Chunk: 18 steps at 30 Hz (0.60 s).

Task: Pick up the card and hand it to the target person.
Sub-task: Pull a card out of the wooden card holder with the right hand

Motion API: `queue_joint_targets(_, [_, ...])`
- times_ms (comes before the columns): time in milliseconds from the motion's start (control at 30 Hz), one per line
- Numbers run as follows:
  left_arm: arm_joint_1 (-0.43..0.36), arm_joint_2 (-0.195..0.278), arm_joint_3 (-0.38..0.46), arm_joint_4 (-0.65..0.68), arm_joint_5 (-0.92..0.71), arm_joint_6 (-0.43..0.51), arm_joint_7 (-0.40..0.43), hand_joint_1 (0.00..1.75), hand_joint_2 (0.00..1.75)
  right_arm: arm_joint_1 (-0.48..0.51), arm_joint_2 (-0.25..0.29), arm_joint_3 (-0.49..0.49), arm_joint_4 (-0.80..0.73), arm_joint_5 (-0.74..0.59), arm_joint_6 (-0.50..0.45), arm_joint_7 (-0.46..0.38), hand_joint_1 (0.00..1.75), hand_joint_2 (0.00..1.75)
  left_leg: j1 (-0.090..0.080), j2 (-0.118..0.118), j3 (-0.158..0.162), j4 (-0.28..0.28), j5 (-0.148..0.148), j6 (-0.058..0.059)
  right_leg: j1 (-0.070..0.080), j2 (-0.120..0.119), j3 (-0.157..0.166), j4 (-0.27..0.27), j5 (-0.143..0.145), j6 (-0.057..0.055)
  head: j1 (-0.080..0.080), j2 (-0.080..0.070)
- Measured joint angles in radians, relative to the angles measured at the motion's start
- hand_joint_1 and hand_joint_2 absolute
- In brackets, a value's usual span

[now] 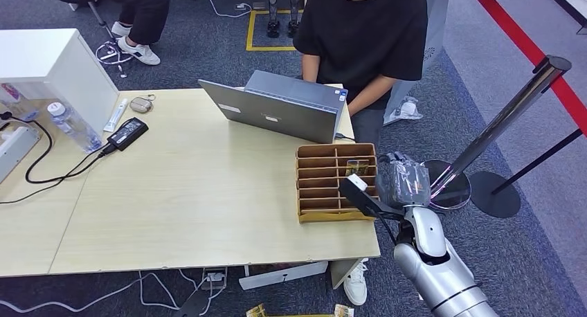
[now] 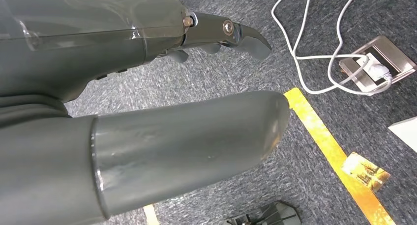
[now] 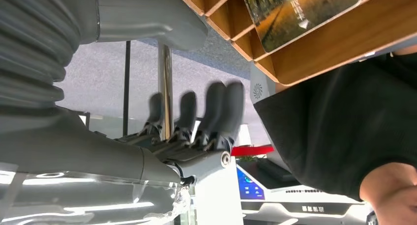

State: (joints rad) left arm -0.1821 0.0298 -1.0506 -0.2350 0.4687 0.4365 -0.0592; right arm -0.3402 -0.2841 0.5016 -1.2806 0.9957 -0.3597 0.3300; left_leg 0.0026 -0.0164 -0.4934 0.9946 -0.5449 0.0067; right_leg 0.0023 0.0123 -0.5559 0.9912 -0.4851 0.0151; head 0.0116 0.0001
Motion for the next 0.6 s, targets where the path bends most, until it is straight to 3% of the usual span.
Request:
queue_joint_targets(467, [-0.011, 0.000, 0.000, 0.000, -0.002, -0.006, 0.002, 0.00, 0.00, -0.027, -0.003, 0.017, 0.019, 0.013, 0.014, 0.002, 0.83, 1.75, 0.000, 0.000, 0.000, 0.000, 0.000, 0.000, 0.000, 0.000, 0.000, 0.000, 0.000, 0.000, 0.000, 0.000])
queue_joint_targets(600, [-0.011, 0.000, 0.000, 0.000, -0.002, -0.006, 0.002, 0.00, 0.00, -0.027, -0.003, 0.023, 0.021, 0.013, 0.014, 0.002, 0.71, 1.75, 0.000, 0.000, 0.000, 0.000, 0.000, 0.000, 0.000, 0.000, 0.000, 0.000, 0.000, 0.000, 0.000, 0.000])
